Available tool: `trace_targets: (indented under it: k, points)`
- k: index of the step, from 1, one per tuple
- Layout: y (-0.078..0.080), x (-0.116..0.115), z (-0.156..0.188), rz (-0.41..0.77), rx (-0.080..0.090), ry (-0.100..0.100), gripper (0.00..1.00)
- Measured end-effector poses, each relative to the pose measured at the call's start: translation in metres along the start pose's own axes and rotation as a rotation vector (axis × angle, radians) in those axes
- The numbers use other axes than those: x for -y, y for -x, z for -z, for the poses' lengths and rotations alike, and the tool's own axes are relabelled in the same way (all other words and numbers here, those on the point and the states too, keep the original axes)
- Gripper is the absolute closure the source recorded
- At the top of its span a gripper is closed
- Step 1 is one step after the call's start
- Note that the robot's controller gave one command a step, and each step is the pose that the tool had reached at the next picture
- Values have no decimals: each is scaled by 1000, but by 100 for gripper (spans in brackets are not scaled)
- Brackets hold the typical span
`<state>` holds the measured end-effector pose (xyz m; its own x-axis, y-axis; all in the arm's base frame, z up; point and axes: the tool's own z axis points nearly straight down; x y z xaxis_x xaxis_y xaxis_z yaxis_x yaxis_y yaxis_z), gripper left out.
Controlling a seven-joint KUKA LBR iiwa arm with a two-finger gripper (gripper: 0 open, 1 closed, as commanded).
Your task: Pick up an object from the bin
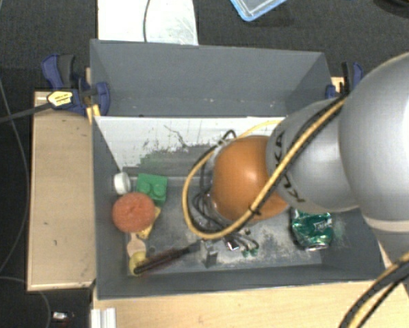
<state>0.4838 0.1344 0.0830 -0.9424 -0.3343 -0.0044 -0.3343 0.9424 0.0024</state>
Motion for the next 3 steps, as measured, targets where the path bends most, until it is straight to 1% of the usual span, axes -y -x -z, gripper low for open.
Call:
trace_targets:
  k: [1,2,3]
  points:
    - [1,-4,-2,-214,3,-2,100]
    - [0,-6,-7,-17,2,-2,100]
    - [1,-10,-10,-127,-1,-4,100]
